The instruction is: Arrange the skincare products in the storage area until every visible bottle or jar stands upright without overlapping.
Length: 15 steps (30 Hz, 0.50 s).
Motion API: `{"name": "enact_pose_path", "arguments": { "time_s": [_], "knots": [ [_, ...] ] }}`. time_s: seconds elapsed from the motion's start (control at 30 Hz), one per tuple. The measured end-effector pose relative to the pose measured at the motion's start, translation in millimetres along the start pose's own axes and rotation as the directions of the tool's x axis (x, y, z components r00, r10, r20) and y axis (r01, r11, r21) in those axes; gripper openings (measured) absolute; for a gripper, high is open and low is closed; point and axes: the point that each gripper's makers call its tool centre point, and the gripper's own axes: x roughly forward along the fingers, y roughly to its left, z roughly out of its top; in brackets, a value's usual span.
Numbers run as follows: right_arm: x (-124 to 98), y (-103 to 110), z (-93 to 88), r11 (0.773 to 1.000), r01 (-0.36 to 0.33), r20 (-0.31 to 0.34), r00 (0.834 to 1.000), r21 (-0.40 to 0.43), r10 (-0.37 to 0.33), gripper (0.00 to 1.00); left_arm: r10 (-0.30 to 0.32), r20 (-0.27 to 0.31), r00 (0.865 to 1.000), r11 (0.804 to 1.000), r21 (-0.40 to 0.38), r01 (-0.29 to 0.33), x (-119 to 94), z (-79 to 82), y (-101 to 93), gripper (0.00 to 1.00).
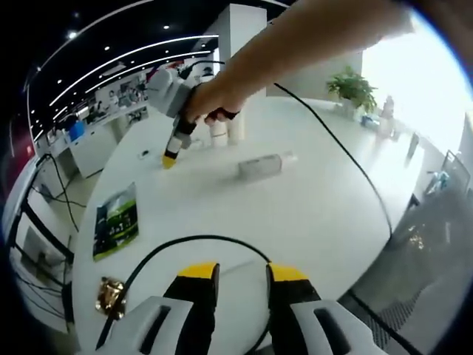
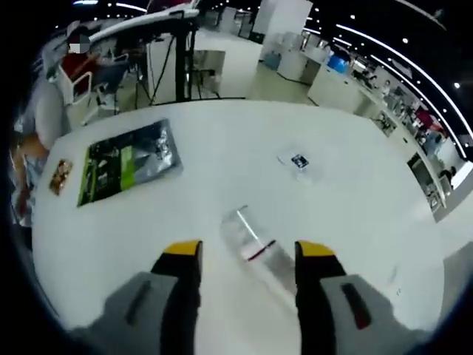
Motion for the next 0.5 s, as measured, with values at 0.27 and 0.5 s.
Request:
{"name": "enact_pose_path", "arguments": {
  "time_s": [0.27,0.5],
  "knots": [
    [6,-7,-8.1,0.996,-0.018,-0.039,0.999,0.082,0.021,0.4,0.004,-0.004,1.0,1.0,0.001,-0.004,0,-1.9,1.1,0.26],
    [1,0,-15.1,0.982,-0.038,-0.051,0.998,0.188,0.049,0.25,0.004,-0.005,1.0,1.0,0.0,-0.004,0,-2.4,0.1,0.26]
  ]
}}
